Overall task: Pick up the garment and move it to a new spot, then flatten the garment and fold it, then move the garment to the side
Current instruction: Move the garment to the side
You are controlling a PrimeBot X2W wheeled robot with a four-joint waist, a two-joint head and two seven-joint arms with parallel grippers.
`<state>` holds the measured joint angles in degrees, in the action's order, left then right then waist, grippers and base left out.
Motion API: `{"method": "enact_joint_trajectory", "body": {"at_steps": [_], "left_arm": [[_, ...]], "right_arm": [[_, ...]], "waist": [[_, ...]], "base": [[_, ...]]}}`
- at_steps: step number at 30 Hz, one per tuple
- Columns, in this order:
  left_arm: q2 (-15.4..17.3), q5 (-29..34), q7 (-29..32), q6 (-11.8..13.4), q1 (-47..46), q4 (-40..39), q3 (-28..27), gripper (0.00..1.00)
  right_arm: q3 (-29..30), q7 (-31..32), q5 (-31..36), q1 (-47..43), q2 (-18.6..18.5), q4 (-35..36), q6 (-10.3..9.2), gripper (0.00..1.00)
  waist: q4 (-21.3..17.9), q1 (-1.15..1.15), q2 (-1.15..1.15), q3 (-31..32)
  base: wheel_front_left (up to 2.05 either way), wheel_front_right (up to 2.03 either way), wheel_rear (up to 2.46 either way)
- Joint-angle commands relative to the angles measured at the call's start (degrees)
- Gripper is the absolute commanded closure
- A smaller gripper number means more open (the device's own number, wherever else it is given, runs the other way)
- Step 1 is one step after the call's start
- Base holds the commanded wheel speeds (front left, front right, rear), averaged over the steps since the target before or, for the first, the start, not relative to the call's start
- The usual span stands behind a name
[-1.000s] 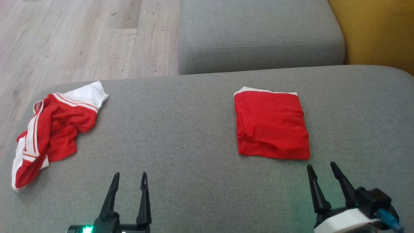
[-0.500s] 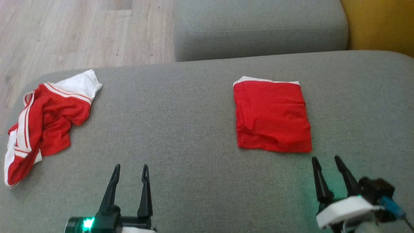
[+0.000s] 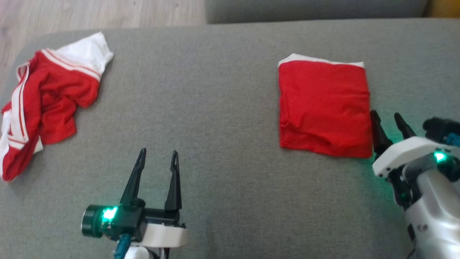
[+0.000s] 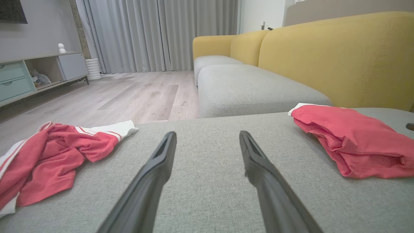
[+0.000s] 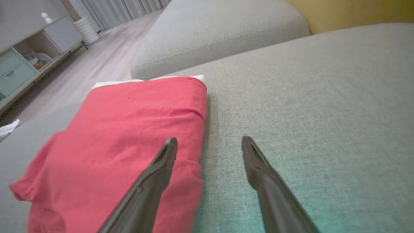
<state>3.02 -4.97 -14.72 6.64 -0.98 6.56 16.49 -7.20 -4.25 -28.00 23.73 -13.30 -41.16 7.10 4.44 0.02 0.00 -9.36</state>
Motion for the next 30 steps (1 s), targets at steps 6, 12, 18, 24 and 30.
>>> {"method": "enact_joint_trajectory", "body": {"at_steps": [6,12,18,24,30], "left_arm": [[-0.14,0.08,-0.28,0.98,-4.09,-1.5,-0.23,0.0],[-0.14,-0.45,-0.28,1.95,-5.65,-1.65,0.3,0.0],[-0.14,-0.69,-0.28,2.23,-7.59,-2.51,0.54,0.0],[-0.14,0.1,-0.28,1.63,-11.92,-3.2,0.94,0.0],[-0.14,1.08,-0.28,0.64,-17.74,-3.08,2.29,0.0]], "right_arm": [[-3.27,3.54,-3.41,7.22,-0.65,-5.24,0.39,0.01],[-7.4,5.57,-6.07,10.24,-1.73,-7.17,0.39,1.0],[-9.06,5.16,-4.64,13.13,-9.6,-5.78,0.39,1.0],[-7.31,7.67,-1.94,15.54,-23.0,-4.21,0.39,1.0],[-1.41,8.07,2.91,17.28,-33.66,-3.19,0.39,1.0]], "waist": [[1.74,-0.02,0.0,-4.03],[0.98,-0.02,0.0,-6.26],[-2.11,-0.02,0.0,-10.97],[-5.25,-0.02,0.0,-18.83],[-6.65,-0.02,0.0,-26.07]], "base": [[0.0,0.0,0.0],[0.0,0.0,0.0],[0.0,0.0,0.0],[0.0,0.0,0.0],[0.0,0.0,0.0]]}}
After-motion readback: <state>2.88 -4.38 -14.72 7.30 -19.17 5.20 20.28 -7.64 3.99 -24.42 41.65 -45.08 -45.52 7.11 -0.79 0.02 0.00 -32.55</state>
